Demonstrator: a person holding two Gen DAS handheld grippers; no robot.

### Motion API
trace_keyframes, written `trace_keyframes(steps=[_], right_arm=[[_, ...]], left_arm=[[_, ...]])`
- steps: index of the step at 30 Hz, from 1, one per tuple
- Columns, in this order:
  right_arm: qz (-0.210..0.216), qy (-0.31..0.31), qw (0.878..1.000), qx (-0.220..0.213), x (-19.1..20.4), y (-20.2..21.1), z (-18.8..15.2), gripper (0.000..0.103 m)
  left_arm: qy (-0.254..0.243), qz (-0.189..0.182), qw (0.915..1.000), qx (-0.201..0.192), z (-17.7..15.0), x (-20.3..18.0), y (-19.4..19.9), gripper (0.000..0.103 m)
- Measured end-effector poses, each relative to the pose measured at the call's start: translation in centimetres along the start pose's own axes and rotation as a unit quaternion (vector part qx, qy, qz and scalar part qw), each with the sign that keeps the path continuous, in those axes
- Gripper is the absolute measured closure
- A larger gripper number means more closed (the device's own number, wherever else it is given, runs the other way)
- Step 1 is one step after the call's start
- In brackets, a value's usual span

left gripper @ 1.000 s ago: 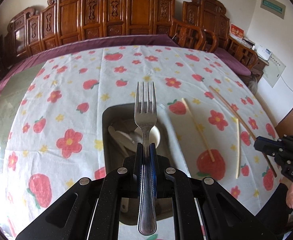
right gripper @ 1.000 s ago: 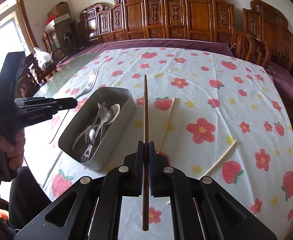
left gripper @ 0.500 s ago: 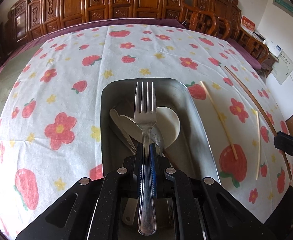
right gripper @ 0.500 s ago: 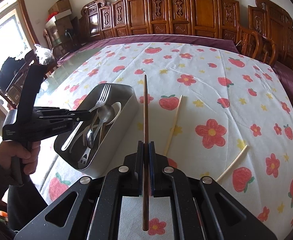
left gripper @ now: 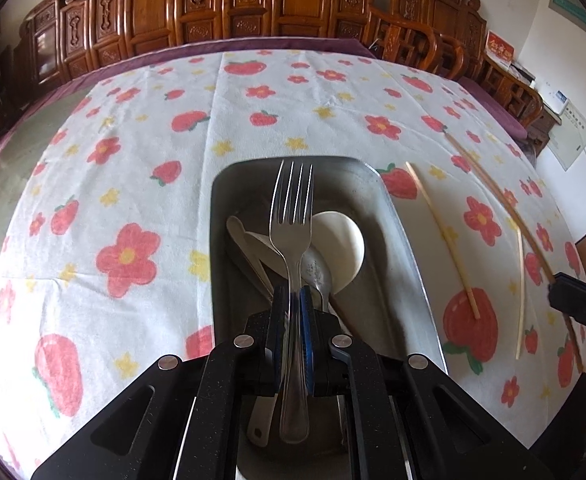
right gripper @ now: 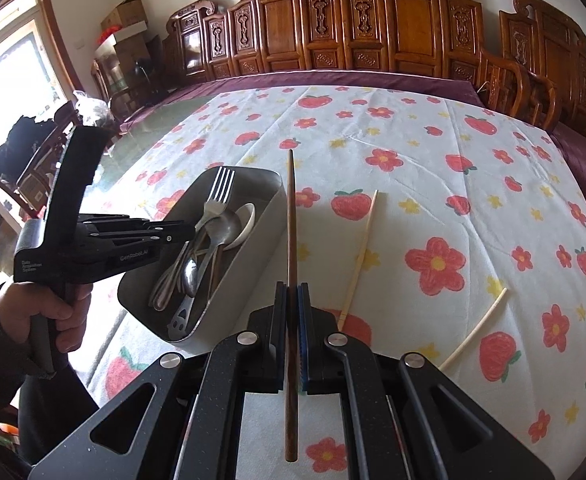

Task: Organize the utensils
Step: 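Carry the metal fork into the tray and open the left tool while the right holds the chopstick, then lower the wooden chopstick into the tray and open the right tool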

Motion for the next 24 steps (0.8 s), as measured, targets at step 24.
trace_keyframes(steps=[24], right_arm=[[0.026,-0.096,0.995,0.025,5.8,-6.2,-0.2,0.097]], left_arm=[[0.018,-0.003,0.9975,-0.068,-0.1,3.8,9.5,0.096]])
Point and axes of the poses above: each gripper's, at about its wrist camera, not at the fingertips, and y roughly against the way its jaws point, x to its left, z to its top, the point moved 2 cm from there along -y, roughly the way its jaws point, and after that the axes turned 11 degrees about -x, right-handed, at the moved point
